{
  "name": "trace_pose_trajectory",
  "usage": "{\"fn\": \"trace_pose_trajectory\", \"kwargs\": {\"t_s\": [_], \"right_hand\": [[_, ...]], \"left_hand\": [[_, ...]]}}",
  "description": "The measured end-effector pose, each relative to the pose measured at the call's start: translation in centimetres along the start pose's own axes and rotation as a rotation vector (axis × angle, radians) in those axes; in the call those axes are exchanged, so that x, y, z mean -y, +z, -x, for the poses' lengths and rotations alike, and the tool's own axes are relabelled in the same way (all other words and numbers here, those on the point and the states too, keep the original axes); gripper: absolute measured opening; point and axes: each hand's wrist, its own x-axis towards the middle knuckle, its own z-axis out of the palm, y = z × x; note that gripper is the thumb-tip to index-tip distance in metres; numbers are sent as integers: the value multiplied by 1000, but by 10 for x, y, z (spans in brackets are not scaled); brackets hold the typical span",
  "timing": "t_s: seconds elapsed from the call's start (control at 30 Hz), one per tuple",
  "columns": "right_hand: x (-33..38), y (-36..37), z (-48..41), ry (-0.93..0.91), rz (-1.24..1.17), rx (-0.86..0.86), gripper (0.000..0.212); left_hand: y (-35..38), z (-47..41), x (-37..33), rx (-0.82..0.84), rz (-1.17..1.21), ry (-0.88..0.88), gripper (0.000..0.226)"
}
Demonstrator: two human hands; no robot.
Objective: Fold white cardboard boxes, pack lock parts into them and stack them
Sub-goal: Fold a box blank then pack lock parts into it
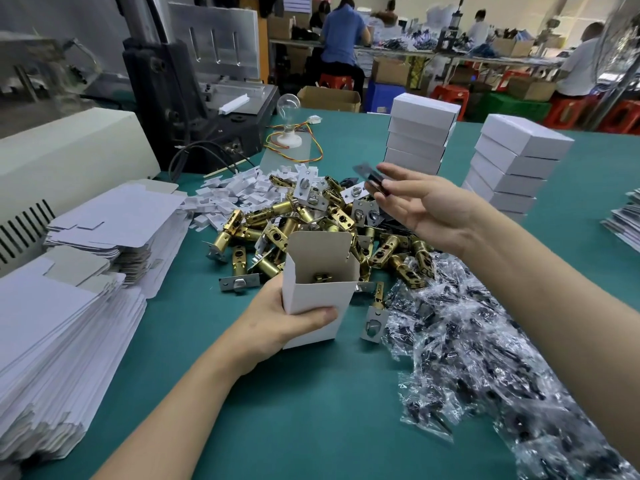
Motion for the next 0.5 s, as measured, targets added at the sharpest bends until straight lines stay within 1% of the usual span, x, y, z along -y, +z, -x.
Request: {"fn": "trace_pose_trajectory", "kwargs": {"t_s": [0.07, 0.1, 0.17, 0.23, 0.3, 0.37, 0.43, 0.5], "right_hand": [[2, 7, 12, -132, 128, 68, 54], [7, 11, 19, -196, 202, 125, 57], [18, 20, 34, -307, 425, 282, 54], [27, 31, 47, -413, 754, 405, 46], [27, 41, 52, -509, 1051, 434, 38], [19, 51, 54, -587, 1264, 425, 36], [7, 59, 54, -631, 1386, 410, 34], [-3, 64, 53, -660, 1448, 388, 32]], "left_hand": [[1, 0, 0, -12, 4, 13, 46], [1, -1, 1, -24, 10, 13, 47], [0, -2, 1, -42, 25, 2, 48], [0, -2, 1, -51, 45, -3, 47], [1, -3, 0, -49, 55, 5, 49], [2, -2, -1, -46, 48, 12, 53], [2, -1, -3, -47, 24, 24, 48], [1, 1, -4, -44, 11, 46, 42]]}}
